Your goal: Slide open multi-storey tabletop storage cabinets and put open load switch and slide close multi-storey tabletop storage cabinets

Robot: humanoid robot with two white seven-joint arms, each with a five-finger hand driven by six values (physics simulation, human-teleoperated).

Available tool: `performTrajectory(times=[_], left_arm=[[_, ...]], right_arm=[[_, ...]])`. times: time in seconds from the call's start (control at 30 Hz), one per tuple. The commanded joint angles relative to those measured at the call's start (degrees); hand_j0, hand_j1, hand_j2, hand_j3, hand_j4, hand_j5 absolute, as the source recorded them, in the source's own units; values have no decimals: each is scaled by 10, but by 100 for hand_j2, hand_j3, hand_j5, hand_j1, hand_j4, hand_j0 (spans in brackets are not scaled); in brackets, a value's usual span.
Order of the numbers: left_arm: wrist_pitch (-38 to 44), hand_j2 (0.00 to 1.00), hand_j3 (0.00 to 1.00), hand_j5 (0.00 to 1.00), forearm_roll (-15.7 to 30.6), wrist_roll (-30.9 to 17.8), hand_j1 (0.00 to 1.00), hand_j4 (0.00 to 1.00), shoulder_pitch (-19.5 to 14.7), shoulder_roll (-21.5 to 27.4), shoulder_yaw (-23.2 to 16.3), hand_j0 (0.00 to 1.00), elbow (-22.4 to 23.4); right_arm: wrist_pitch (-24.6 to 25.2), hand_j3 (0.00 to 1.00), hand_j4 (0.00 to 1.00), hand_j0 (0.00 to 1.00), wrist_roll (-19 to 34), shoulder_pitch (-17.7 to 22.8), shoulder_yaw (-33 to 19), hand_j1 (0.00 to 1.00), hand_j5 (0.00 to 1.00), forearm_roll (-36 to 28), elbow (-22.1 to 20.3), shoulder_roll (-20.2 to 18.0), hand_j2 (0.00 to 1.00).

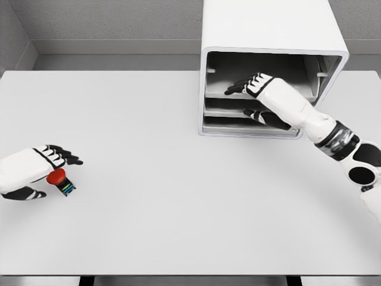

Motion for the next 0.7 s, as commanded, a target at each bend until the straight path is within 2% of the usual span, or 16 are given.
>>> performTrajectory(times=[0.0, 0.13, 0.3, 0.5, 0.57, 0.67], left_arm=[[2, 91, 91, 91, 5, 0, 91, 91, 1, -2, -7, 91, 0], [2, 91, 91, 91, 4, 0, 91, 91, -3, -2, -17, 91, 0], [2, 82, 82, 82, 3, 0, 82, 82, -3, -1, -17, 82, 5], [2, 79, 79, 79, -1, 0, 79, 79, -7, 1, -17, 79, 17], [2, 73, 73, 73, 0, 0, 73, 73, -7, 1, -17, 73, 17], [2, 70, 70, 70, 0, 0, 70, 70, -8, 2, -17, 70, 17]], right_arm=[[0, 74, 74, 74, 5, -1, 1, 74, 74, -3, 14, 9, 74], [0, 75, 75, 75, 21, -6, 1, 75, 75, -3, 24, 18, 75], [0, 77, 77, 77, 28, -14, 0, 77, 77, -3, 56, 24, 77], [0, 77, 77, 77, 28, -33, 0, 77, 77, -2, 91, 25, 77], [0, 78, 78, 78, 28, -33, 0, 78, 78, -2, 95, 25, 78], [0, 78, 78, 78, 29, -33, 1, 78, 78, -1, 109, 33, 78]])
